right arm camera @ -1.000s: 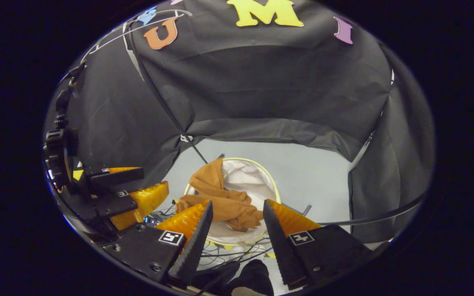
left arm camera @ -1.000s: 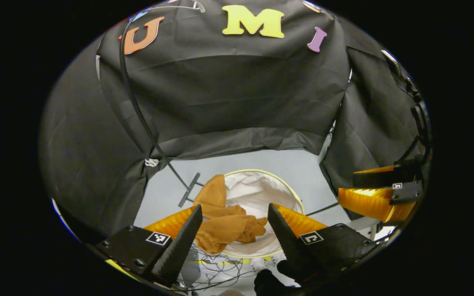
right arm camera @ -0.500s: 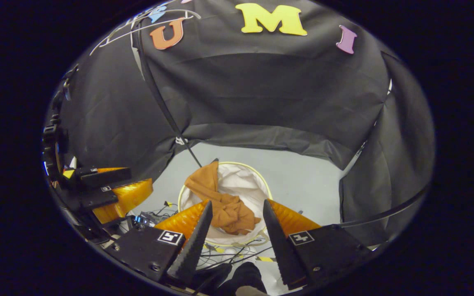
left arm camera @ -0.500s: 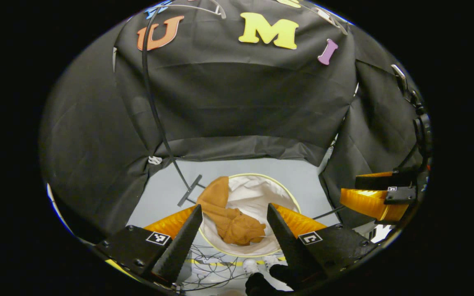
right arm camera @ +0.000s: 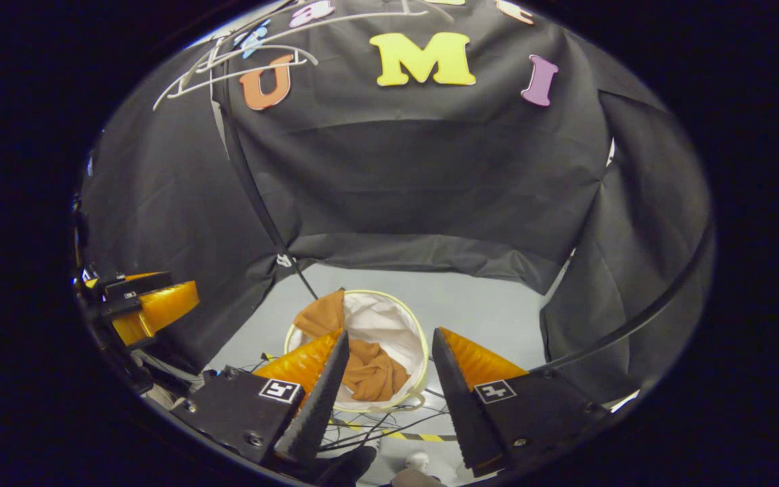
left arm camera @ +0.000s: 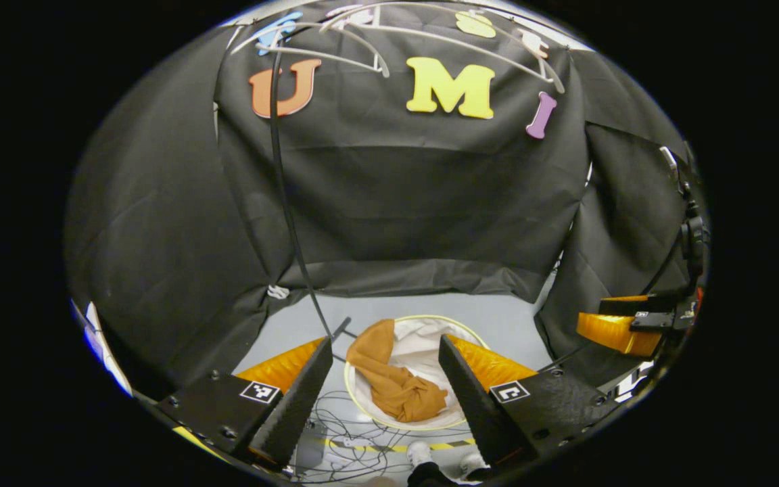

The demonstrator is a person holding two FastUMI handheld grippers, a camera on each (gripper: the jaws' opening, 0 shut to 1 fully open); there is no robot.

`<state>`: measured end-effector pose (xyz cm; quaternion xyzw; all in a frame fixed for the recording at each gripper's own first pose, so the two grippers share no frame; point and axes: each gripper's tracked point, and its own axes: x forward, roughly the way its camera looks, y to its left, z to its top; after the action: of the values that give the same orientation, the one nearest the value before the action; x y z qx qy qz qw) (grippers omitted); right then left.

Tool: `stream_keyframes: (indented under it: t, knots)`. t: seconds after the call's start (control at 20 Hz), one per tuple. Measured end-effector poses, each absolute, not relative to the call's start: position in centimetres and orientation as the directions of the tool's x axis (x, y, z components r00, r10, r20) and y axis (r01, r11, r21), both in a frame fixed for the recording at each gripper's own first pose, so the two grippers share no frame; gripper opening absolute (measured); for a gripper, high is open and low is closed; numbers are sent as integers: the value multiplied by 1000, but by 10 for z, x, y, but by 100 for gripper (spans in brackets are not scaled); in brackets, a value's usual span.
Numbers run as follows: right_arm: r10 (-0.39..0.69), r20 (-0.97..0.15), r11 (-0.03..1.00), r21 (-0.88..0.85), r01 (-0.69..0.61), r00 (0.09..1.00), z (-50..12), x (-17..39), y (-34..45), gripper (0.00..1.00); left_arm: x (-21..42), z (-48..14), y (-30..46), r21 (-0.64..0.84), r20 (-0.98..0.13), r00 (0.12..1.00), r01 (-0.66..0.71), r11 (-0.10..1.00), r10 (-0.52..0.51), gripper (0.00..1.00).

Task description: Grasp the clothes on the hanger with both hands and then place them into the laundry hamper below.

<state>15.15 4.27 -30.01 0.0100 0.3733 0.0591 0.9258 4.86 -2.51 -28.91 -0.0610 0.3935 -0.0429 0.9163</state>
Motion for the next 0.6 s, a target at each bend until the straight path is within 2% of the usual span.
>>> stream_keyframes:
  t: [0.05,0.1,0.2,0.25,0.3,0.35,0.45,0.6]
  knots:
    - [125,-672,992,71,-105,730,-289,143,36,80,45,-280,-27,-137,-708,697,21,990,-113,97]
    - [131,-648,991,74,-110,751,-275,135,31,80,40,-267,-31,-133,-696,711,12,991,-102,100]
    - [136,-587,990,58,-126,798,-240,117,16,80,33,-234,-37,-111,-654,753,-3,994,-71,97]
    - [140,-546,990,50,-135,826,-218,106,7,80,29,-217,-41,-96,-634,771,-11,995,-53,100]
    - [147,-502,989,45,-144,852,-194,96,2,80,20,-200,-45,-86,-614,789,-23,996,-35,97]
    - [156,-460,987,40,-155,874,-173,84,-3,80,12,-180,-49,-84,-590,807,-33,996,-23,100]
    - [186,-377,982,42,-184,907,-142,63,-12,80,-1,-136,-51,-72,-537,844,-51,996,5,97]
    - [229,-270,973,86,-214,935,-93,33,-19,92,-22,-55,-39,-32,-434,899,-86,996,64,98]
